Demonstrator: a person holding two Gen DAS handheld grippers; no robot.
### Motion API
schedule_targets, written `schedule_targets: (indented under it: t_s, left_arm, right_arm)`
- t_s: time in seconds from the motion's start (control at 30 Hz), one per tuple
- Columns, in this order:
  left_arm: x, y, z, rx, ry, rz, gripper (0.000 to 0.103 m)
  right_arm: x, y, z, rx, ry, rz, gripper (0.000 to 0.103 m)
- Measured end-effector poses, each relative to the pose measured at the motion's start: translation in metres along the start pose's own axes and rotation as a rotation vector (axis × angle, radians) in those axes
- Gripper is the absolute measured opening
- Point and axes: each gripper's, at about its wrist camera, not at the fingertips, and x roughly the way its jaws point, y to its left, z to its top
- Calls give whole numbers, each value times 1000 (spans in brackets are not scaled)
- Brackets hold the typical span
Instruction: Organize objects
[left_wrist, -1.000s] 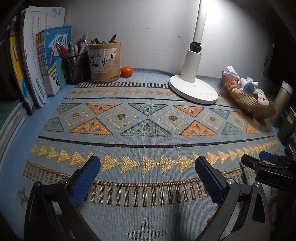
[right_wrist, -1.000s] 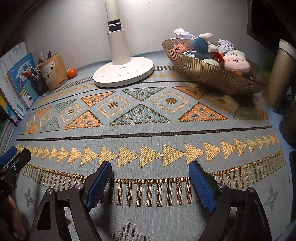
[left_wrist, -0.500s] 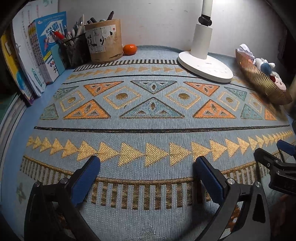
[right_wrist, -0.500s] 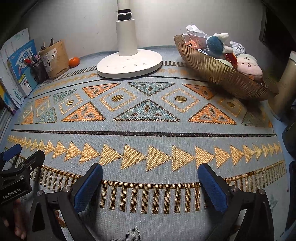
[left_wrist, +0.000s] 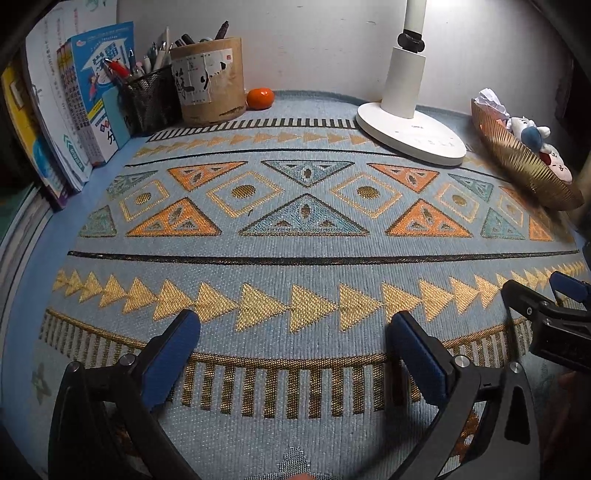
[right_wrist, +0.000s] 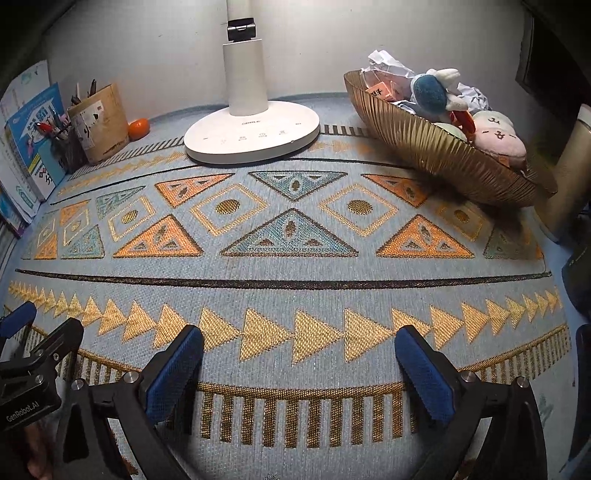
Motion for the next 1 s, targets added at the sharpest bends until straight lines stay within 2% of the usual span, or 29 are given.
schedule_targets:
  t_s: [0.13,1.0]
  left_arm:
    - [0,0,0,0,0,0,103]
    - [0,1,0,-1,-1,-6,103]
  right_arm:
    - [-4,-1,-8,8,-36,-4,103]
    - [-12,1,-11,-11,-38,13,103]
